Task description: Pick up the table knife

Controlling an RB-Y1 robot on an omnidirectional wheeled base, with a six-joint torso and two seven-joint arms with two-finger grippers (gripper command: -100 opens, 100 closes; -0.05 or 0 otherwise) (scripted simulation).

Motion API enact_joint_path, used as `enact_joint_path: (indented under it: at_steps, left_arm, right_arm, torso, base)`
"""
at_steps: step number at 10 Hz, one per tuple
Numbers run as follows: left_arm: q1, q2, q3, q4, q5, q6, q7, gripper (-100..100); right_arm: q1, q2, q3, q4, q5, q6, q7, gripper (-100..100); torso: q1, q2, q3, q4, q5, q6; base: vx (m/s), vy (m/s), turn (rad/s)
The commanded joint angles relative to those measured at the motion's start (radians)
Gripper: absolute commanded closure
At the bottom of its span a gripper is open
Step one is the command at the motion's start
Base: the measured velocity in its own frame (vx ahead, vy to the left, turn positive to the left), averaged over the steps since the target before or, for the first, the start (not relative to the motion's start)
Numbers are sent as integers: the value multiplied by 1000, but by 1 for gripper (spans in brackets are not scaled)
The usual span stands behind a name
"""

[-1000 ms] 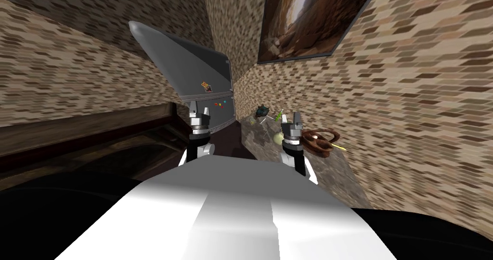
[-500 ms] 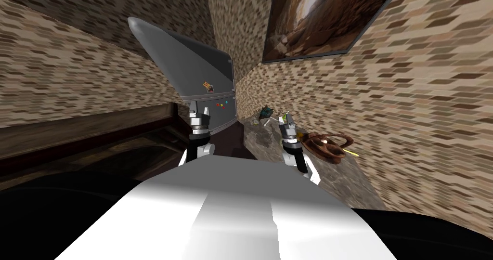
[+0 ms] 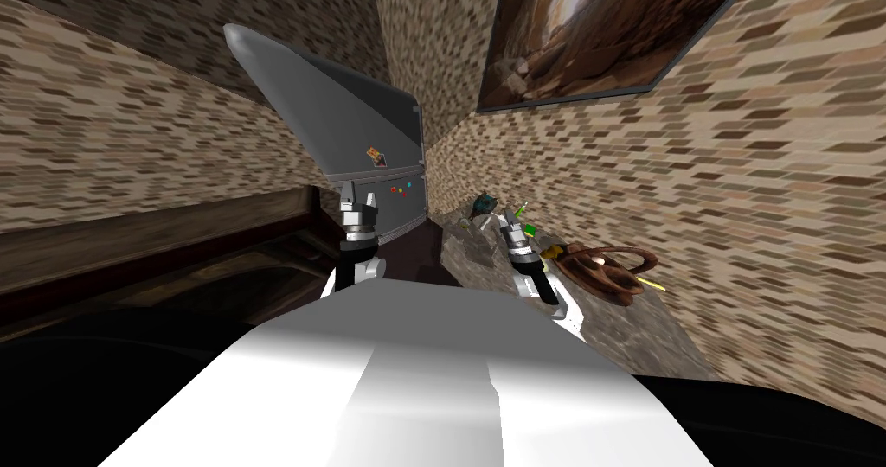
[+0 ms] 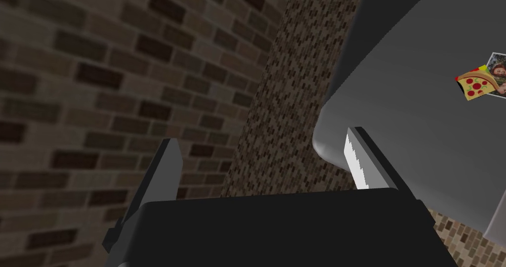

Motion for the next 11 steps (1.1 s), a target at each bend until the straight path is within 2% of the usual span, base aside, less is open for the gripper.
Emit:
enact_joint_path:
  at_steps: [1, 2, 3, 5, 6, 7, 8, 9, 10, 11]
  left_arm:
    - [0, 0, 0, 0, 0, 0, 0, 0]
    - [0, 0, 0, 0, 0, 0, 0, 0]
    - [0, 0, 0, 0, 0, 0, 0, 0]
    - [0, 0, 0, 0, 0, 0, 0, 0]
    - [0, 0, 0, 0, 0, 0, 0, 0]
    - [0, 0, 0, 0, 0, 0, 0, 0]
    - [0, 0, 0, 0, 0, 0, 0, 0]
    - [0, 0, 0, 0, 0, 0, 0, 0]
    - [0, 0, 0, 0, 0, 0, 0, 0]
    - [0, 0, 0, 0, 0, 0, 0, 0]
  right_arm:
    - [-2, -32, 3, 28, -7, 9, 12, -100]
    - [-2, -71, 7, 61, -20, 35, 25, -100]
    - [-2, -75, 7, 61, -20, 35, 25, -100]
    - [1, -151, 13, 131, -45, 89, 52, -100]
    - [1, -163, 13, 131, -45, 89, 52, -100]
    - [5, -200, 16, 168, -58, 117, 64, -100]
    - [5, -208, 16, 168, -58, 117, 64, -100]
    - [10, -248, 20, 205, -70, 146, 76, -100]
    - [10, -253, 20, 205, -70, 146, 76, -100]
    - [17, -294, 24, 243, -82, 175, 86, -100]
  torso:
    - [0, 0, 0, 0, 0, 0]
    - [-2, 1, 0, 0, 0, 0]
    - [-3, 2, 1, 0, 0, 0]
    - [-5, 1, 1, 0, -1, 0]
    - [-3, 0, 0, 0, -1, 0]
    - [-4, 1, 0, 0, -1, 0]
    - [-4, 1, 0, 0, -1, 0]
    - [-4, 2, 1, 0, -1, 0]
    - [-4, 2, 1, 0, -1, 0]
    - [-5, 3, 1, 1, -1, 0]
  base:
    - [68, 98, -14]
    - [53, 72, -16]
    - [49, 53, -12]
    - [80, 70, -34]
    - [71, 65, -27]
    - [70, 75, -28]
    - [50, 64, -26]
    - [55, 64, -48]
    - [46, 55, -23]
    - [71, 60, -45]
